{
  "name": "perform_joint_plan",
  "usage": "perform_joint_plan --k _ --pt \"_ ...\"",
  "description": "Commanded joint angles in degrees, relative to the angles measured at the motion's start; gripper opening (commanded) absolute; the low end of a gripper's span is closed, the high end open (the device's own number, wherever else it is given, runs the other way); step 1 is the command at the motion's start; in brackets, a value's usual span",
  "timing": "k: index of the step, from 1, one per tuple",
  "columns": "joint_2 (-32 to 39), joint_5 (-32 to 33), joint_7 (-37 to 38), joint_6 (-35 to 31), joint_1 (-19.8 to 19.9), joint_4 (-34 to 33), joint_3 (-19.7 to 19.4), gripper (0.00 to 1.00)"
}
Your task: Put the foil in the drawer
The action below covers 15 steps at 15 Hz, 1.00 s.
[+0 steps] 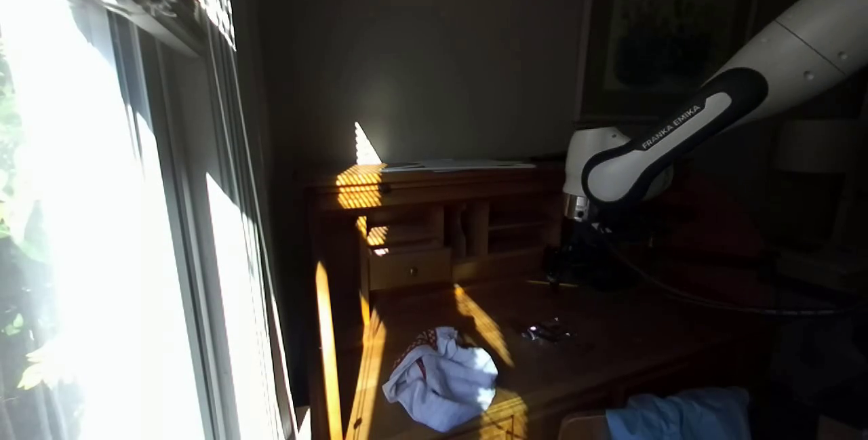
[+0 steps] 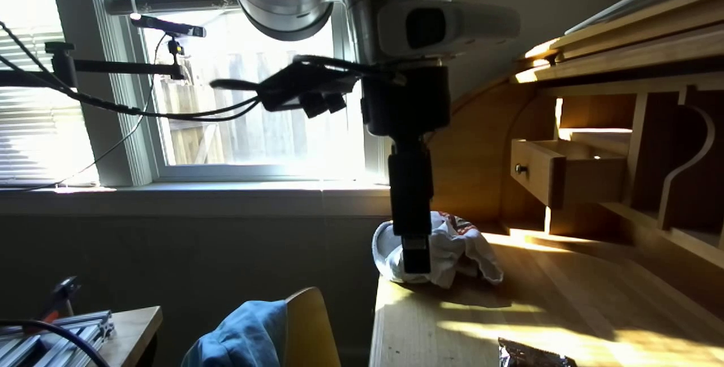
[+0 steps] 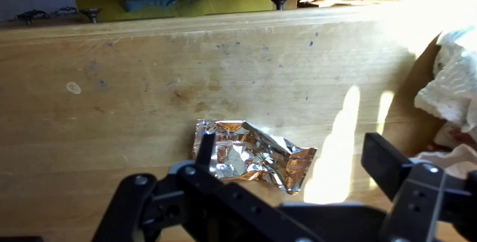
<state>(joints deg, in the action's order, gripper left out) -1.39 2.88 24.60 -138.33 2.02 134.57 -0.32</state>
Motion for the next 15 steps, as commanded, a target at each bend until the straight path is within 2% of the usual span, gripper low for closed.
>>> perform_joint_plan --k 1,7,10,15 --pt "0.75 0.87 1.47 -0.50 -0.11 0.06 -0.47 1.00" --pt "1.86 1.79 3.29 -0.82 -0.13 0.07 -0.90 1.00" --pt "7.46 6.25 8.25 -13.36 0.10 -0.30 -1.63 1.00" --pt "16.20 6.58 10.77 -21.16 -1.79 -3.60 -5.50 1.00"
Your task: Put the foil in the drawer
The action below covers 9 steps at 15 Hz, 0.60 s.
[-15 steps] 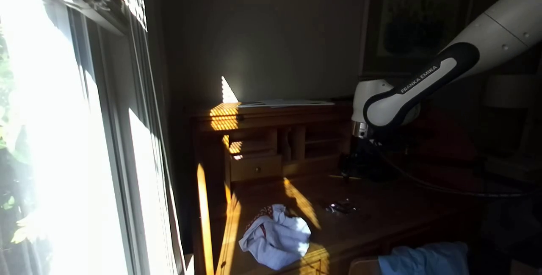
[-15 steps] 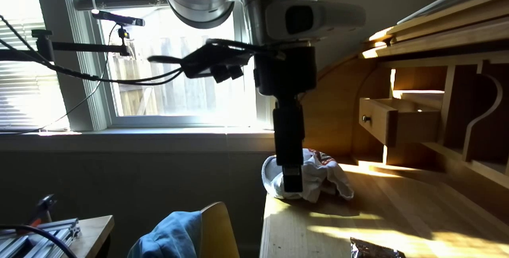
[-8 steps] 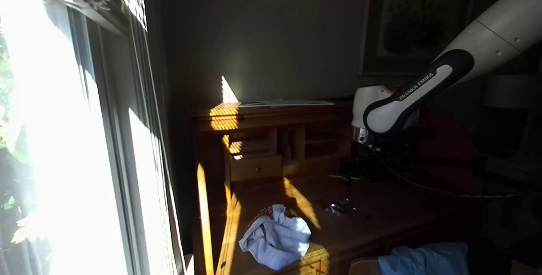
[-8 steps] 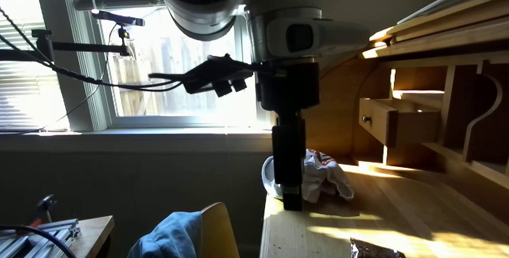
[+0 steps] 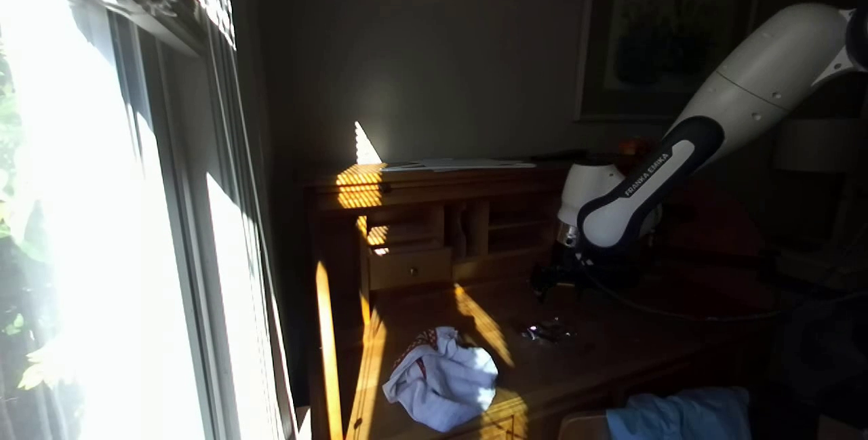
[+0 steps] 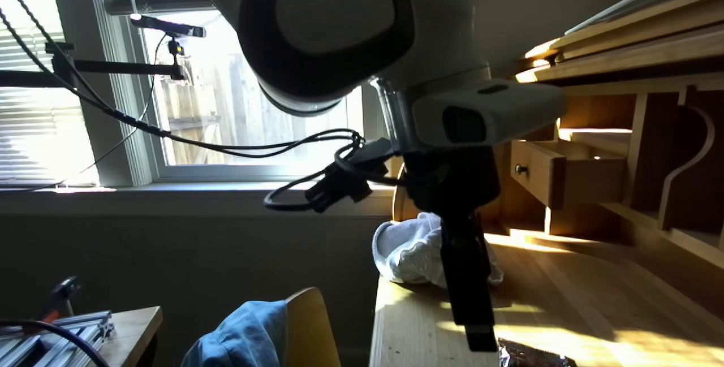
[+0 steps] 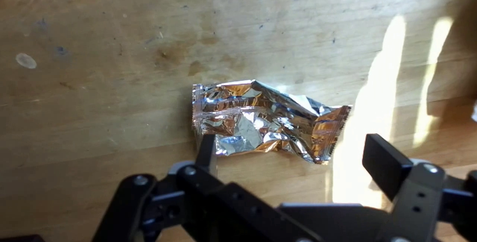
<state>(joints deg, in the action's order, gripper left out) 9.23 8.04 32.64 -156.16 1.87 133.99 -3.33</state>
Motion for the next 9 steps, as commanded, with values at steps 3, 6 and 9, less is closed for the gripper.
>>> perform_joint_plan --k 3,6,9 --pt "9.96 -0.52 2.29 -4.36 -3.11 -5.06 -4.89 1.00" --pt "12.86 -6.52 -2.09 -3.01 -1.66 -6.90 -3.28 1.00" --pt "15.48 -12.17 -7.15 -2.81 -0.40 -8.66 -1.43 1.00"
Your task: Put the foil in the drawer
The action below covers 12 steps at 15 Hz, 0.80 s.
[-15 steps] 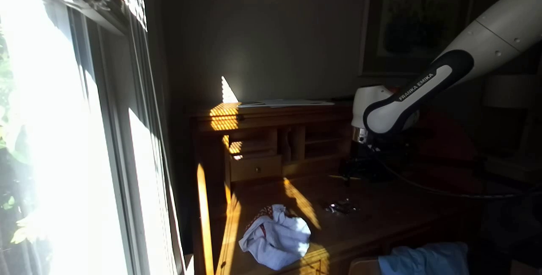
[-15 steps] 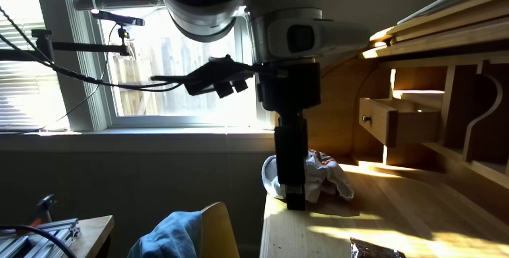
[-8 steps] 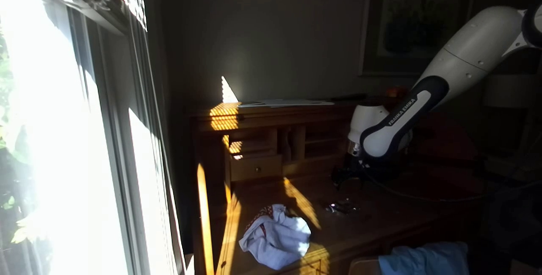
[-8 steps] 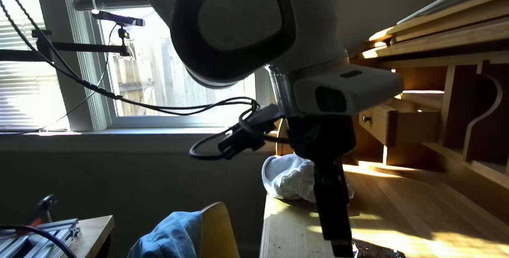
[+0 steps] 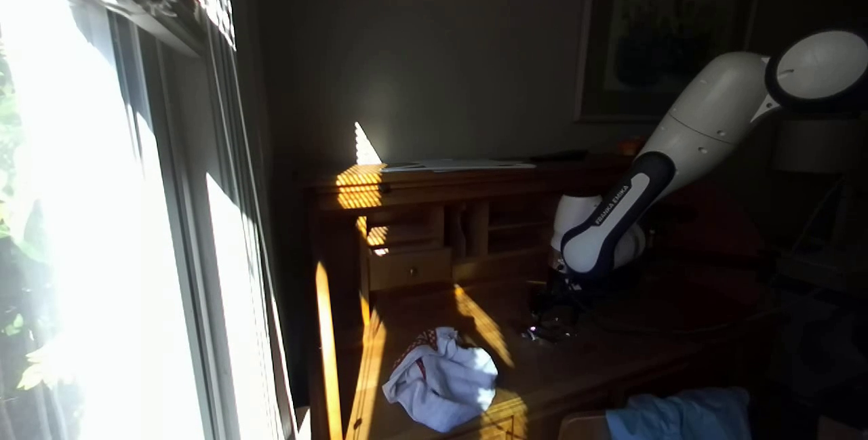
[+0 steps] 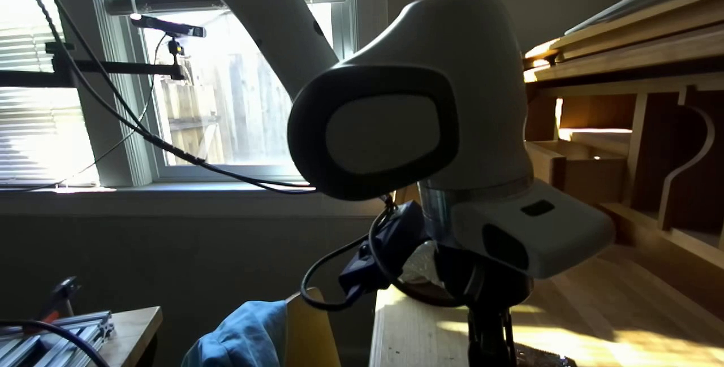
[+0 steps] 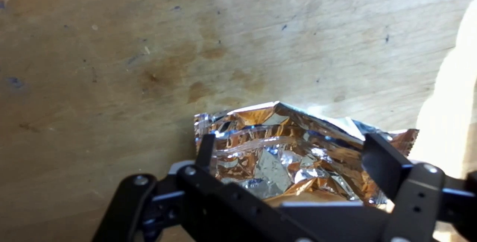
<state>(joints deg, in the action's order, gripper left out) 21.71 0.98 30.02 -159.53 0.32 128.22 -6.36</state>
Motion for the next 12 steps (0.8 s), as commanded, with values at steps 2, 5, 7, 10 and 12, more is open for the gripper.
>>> perform_joint_plan --k 2,5,7,10,12 --pt "4.69 -6.68 -5.52 -0.49 1.02 -4.27 1.34 1.00" --pt "6.95 -7.94 -6.67 -1.53 1.26 -6.90 1.04 1.00" --pt "8.53 -8.10 -7.78 -1.92 1.56 -8.89 1.08 1.00" --pt "10.64 -8.41 -9.20 -1.40 2.06 -11.36 1.59 1.00" --pt "11.83 -8.67 -10.01 -1.14 2.32 -12.49 1.84 1.00"
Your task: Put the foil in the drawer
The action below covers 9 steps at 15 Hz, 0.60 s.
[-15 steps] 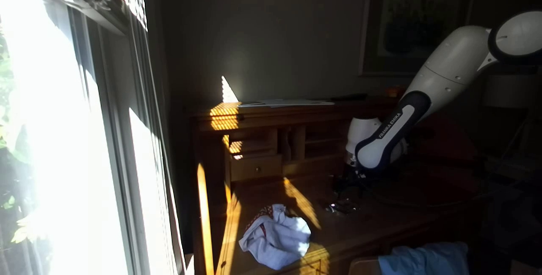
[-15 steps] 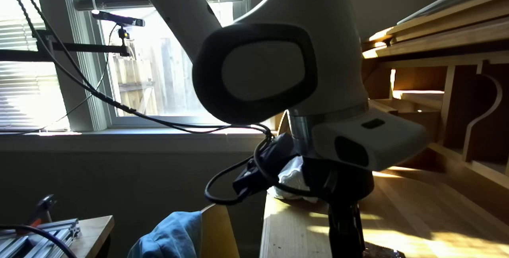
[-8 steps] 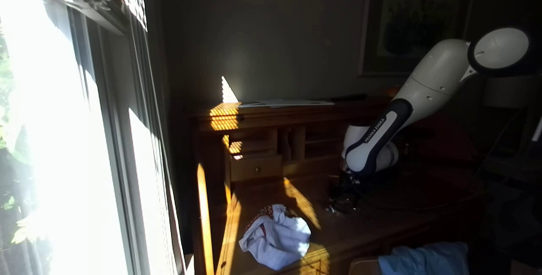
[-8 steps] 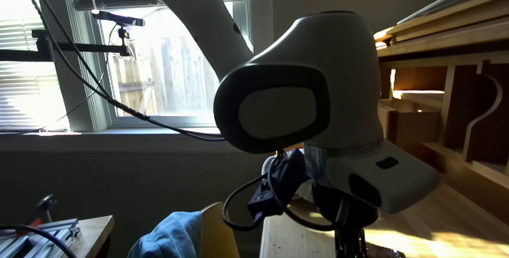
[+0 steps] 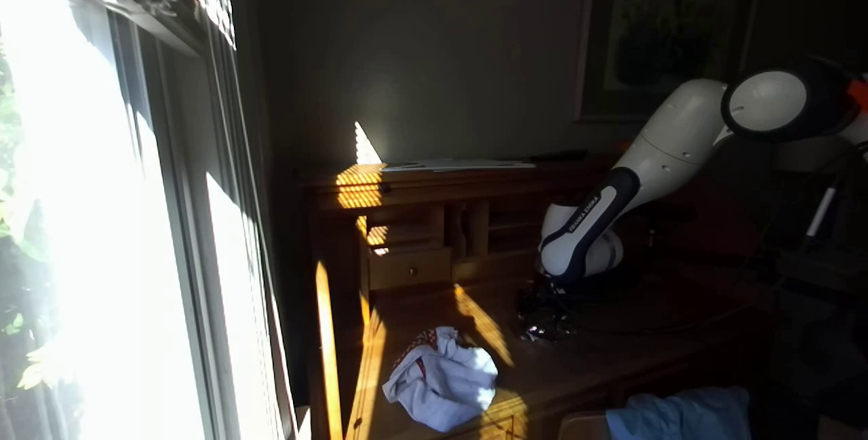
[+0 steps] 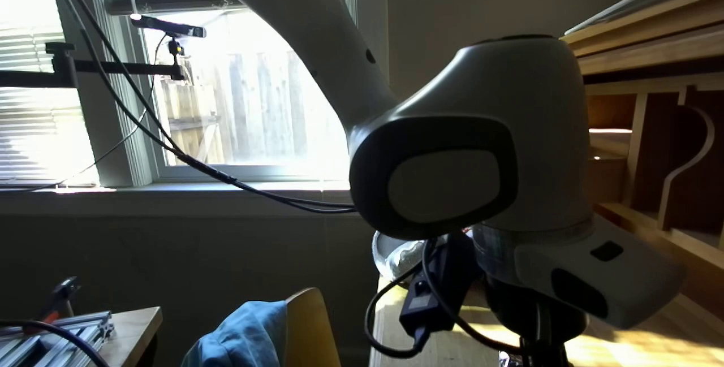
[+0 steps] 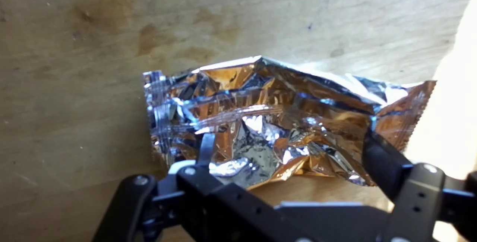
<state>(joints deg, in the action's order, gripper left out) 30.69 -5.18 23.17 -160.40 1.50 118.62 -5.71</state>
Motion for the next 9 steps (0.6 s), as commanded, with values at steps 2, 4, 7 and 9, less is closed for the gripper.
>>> perform_joint_plan --k 2,4,7,9 --pt "3.89 -2.74 -4.04 0.06 1.40 -3.64 1.45 1.00" --pt "4.91 -2.67 -4.38 0.23 1.38 -4.31 1.48 1.00" --pt "5.81 -2.38 -4.52 0.55 1.14 -4.97 1.21 1.00" --pt "6.07 -2.32 -4.50 0.75 1.00 -5.27 1.09 0.99"
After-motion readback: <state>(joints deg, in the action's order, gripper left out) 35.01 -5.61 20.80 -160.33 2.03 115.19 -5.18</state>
